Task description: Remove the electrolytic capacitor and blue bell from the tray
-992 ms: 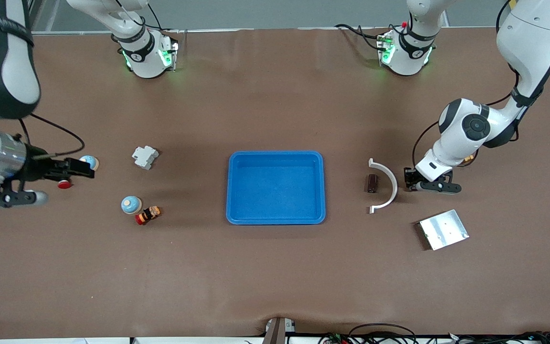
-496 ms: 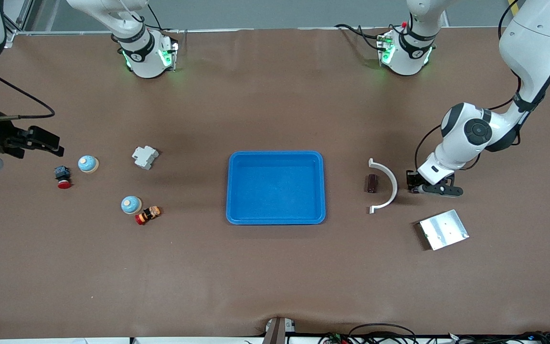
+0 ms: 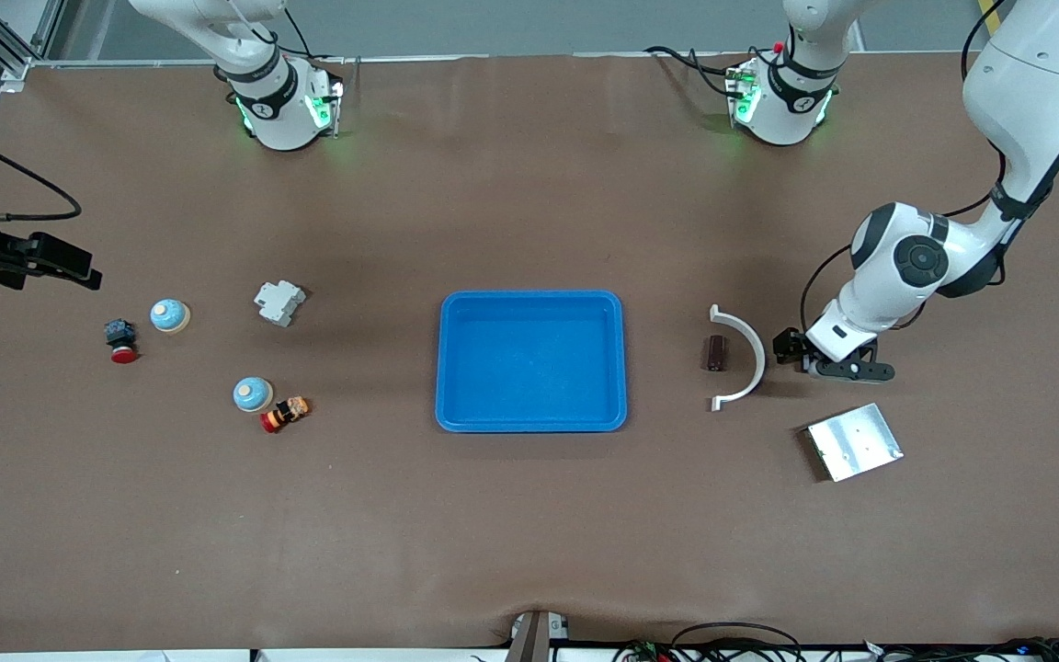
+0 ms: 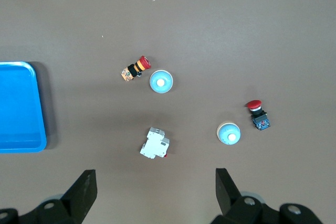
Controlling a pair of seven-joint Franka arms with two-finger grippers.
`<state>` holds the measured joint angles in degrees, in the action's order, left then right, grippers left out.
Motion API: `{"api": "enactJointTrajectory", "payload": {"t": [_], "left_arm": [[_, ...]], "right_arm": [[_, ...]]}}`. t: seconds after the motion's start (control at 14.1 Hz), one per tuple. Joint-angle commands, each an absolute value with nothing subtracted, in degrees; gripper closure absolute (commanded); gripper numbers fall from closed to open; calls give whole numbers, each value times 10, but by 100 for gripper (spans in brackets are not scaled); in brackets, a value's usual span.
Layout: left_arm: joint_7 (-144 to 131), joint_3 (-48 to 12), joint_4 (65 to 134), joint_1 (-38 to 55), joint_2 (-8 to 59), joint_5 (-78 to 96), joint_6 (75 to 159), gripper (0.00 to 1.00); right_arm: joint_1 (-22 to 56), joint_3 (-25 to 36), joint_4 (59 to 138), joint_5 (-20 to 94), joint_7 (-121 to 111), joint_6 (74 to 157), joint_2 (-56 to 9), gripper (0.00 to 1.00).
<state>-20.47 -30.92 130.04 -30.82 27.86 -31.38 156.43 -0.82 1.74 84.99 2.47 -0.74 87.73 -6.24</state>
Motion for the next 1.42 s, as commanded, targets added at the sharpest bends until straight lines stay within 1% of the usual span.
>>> {"api": "enactJointTrajectory", "payload": {"t": [0.0,0.35,0.5,0.78,0.92,1.2,1.35], "left_arm": [[-245,-335,1291,-307,236,-327,1501,0],[-250,-366,1251,-311,227,-319,1459,0],[-248,-384,1222,-314,227,-295,1432,0],[-237,-434,1130,-315,226,-260,1312,0],[-222,-446,1088,-322,226,-241,1277,0],[-213,-452,1002,-323,227,-165,1193,0],[-198,-453,960,-321,228,-164,1158,0]], "right_arm": [[-13,10,835,17,-7,866,-66,0],[-15,9,835,18,-7,869,-66,0],[-18,10,834,18,-7,870,-63,0],[-18,11,831,17,-6,866,-60,0],[-19,12,841,18,-6,860,-37,0],[-20,11,851,18,-5,845,-2,0],[-38,8,858,18,-5,845,6,0]]}}
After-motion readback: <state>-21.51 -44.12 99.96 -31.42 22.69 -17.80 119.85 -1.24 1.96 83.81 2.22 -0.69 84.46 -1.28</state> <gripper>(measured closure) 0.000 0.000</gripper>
